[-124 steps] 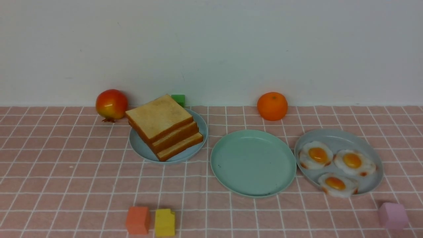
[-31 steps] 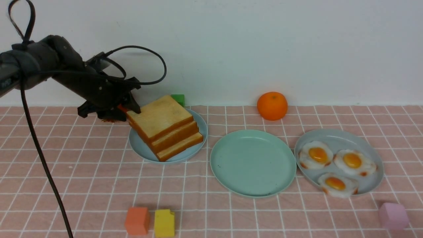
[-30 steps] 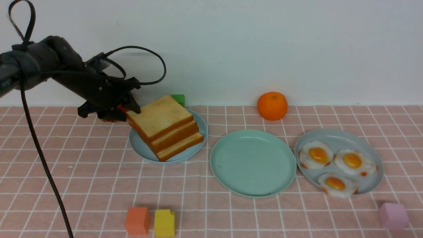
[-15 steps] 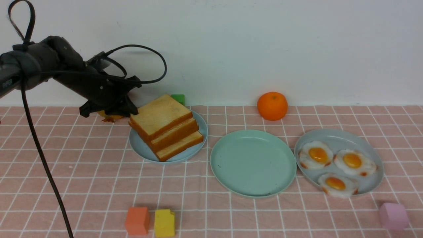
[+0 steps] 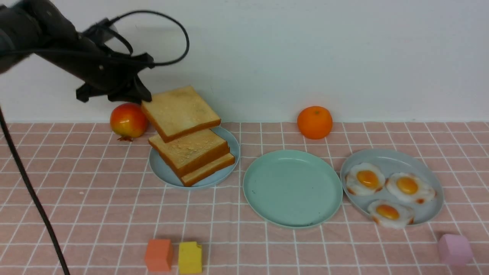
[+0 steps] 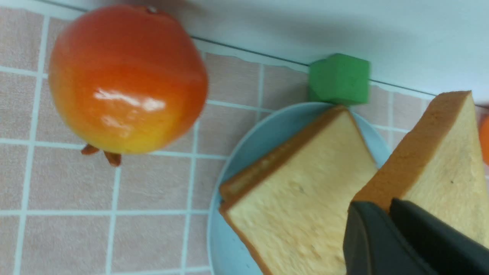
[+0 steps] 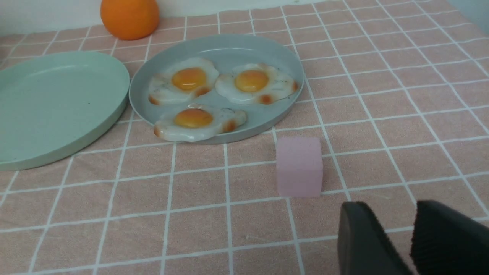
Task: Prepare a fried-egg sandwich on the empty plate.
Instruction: Use the left arm to put a slice of bread into the empty plate in the middle
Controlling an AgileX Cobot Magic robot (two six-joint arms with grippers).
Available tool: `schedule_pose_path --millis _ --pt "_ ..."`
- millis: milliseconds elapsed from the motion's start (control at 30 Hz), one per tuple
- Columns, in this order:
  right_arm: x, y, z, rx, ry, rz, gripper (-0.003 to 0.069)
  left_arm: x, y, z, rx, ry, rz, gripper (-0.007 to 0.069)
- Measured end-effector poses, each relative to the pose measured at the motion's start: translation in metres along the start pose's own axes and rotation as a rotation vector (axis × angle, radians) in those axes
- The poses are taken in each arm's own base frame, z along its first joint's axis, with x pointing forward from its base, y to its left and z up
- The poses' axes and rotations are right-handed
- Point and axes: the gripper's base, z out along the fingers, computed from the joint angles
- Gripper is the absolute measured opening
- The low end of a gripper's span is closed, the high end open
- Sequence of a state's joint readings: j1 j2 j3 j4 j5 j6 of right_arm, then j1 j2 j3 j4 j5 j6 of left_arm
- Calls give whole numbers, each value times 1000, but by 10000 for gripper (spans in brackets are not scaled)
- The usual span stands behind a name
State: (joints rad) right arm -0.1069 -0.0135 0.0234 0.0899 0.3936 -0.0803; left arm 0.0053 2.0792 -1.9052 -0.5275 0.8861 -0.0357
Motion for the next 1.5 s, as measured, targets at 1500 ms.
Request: schedule_pose_path --millis 1500 --pt "0 0 0 0 0 0 242 116 -114 100 150 346 139 344"
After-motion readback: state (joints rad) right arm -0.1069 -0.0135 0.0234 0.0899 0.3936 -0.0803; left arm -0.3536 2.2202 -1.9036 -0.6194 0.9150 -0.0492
